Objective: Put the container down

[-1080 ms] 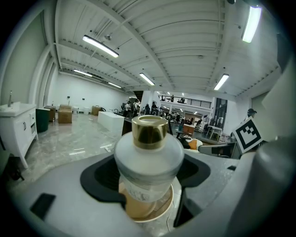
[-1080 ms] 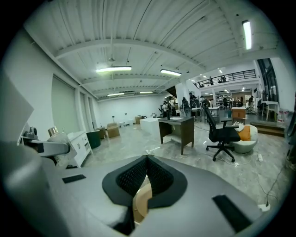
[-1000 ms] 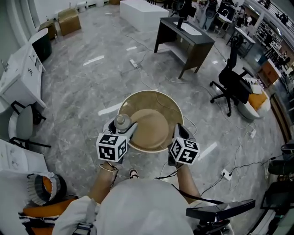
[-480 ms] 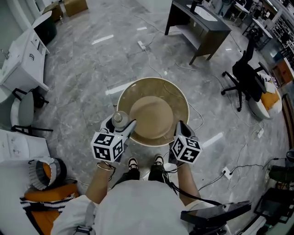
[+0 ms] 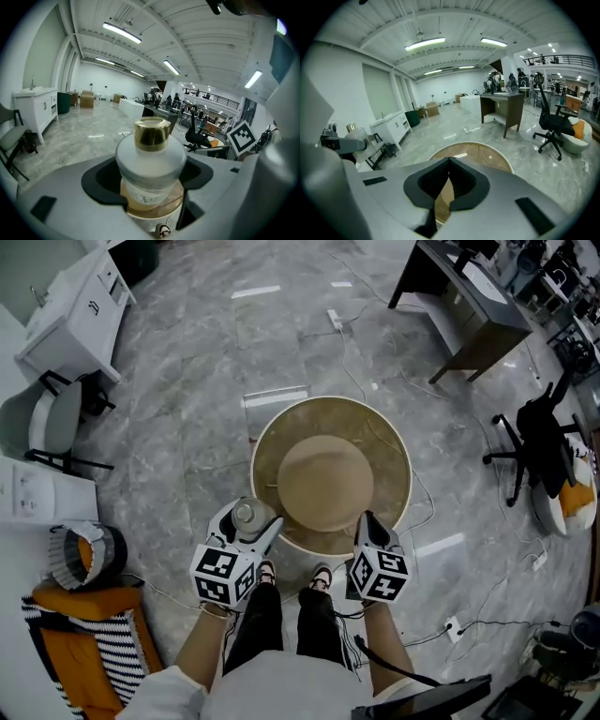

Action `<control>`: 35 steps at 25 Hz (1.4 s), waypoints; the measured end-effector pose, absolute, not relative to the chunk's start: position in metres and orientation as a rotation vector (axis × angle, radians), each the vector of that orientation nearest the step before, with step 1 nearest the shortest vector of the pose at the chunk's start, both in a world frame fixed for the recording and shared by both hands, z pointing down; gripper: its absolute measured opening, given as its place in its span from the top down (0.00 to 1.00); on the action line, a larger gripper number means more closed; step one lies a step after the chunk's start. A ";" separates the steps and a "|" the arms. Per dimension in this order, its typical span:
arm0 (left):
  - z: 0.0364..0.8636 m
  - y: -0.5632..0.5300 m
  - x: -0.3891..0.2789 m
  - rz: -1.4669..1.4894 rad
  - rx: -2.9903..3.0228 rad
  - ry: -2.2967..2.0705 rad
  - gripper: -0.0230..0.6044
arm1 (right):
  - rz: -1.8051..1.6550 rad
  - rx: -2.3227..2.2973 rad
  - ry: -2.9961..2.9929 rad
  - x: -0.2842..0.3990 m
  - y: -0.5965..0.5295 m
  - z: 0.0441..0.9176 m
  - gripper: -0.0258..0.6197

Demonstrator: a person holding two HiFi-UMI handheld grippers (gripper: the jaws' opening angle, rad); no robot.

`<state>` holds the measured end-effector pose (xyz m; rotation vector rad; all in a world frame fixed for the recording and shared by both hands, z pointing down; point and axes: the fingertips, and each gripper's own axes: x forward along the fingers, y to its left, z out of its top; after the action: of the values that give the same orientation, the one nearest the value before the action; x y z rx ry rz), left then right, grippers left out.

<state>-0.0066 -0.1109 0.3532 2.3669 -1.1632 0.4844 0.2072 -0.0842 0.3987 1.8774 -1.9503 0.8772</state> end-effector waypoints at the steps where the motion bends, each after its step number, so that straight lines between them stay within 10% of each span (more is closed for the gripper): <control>1: 0.369 -0.113 -0.009 0.490 2.351 -1.171 0.43 | 0.890 1.857 -1.950 0.203 -0.087 0.414 0.92; 35: 0.635 -0.169 0.004 0.678 2.284 -1.075 0.43 | 1.063 1.665 -1.892 0.154 -0.107 0.633 0.92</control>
<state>0.0039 -0.1693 0.6352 2.2837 -1.0751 0.6776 0.1540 -0.1067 0.6330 1.6647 -1.8918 1.0632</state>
